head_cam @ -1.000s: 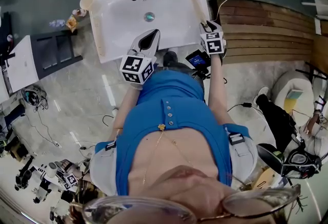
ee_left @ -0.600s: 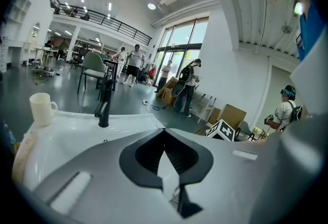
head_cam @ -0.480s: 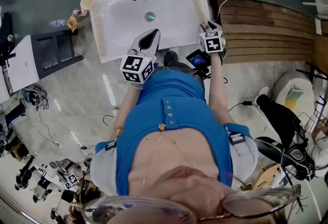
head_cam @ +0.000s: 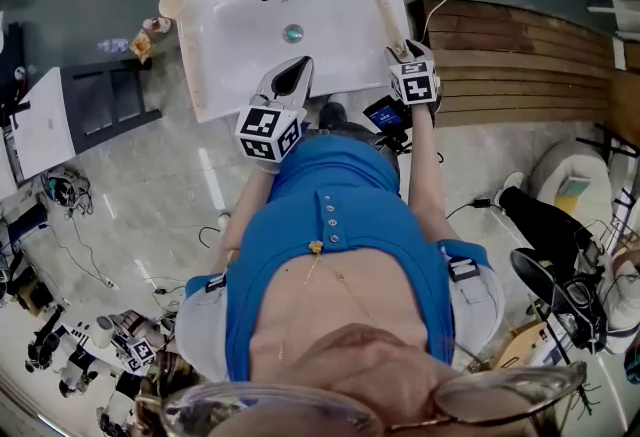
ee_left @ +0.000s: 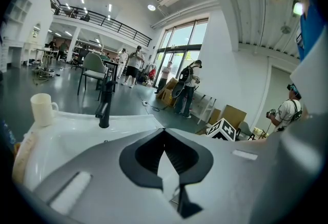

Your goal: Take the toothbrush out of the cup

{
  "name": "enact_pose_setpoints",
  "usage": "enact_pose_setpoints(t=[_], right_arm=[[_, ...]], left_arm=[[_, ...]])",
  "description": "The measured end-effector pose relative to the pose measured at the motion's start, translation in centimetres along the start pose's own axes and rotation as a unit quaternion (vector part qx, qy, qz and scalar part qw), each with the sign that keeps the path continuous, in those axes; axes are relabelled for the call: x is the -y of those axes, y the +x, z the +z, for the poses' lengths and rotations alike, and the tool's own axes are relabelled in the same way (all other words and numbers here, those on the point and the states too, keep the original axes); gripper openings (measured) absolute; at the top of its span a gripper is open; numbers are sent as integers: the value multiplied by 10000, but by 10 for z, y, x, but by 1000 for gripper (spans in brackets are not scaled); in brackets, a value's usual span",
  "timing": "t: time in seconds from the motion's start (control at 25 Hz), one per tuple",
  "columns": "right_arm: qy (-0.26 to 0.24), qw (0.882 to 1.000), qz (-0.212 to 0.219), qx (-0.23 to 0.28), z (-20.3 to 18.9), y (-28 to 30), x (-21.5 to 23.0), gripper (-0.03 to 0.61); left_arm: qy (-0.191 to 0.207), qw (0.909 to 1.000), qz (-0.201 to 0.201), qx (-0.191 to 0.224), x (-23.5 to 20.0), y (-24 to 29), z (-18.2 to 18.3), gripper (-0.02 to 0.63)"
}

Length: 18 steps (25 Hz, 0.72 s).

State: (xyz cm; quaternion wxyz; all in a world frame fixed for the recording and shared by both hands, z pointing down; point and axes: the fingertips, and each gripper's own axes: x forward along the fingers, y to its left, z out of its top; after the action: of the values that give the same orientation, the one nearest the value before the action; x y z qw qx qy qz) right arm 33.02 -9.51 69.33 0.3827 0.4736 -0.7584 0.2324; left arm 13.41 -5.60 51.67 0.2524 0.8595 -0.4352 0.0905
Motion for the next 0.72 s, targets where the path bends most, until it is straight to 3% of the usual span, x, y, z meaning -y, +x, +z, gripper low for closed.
enact_pose_setpoints(t=[0.36,0.72], right_arm=[[-276,9970,90,718,32,-16,-4,187],[-700,9904,401,1123,49,-23,-25,32]], left_arm=[[-28,9999,84,112,-4,-6,-1,2],[-71,9994,174,294,-6,-14,-9,2]])
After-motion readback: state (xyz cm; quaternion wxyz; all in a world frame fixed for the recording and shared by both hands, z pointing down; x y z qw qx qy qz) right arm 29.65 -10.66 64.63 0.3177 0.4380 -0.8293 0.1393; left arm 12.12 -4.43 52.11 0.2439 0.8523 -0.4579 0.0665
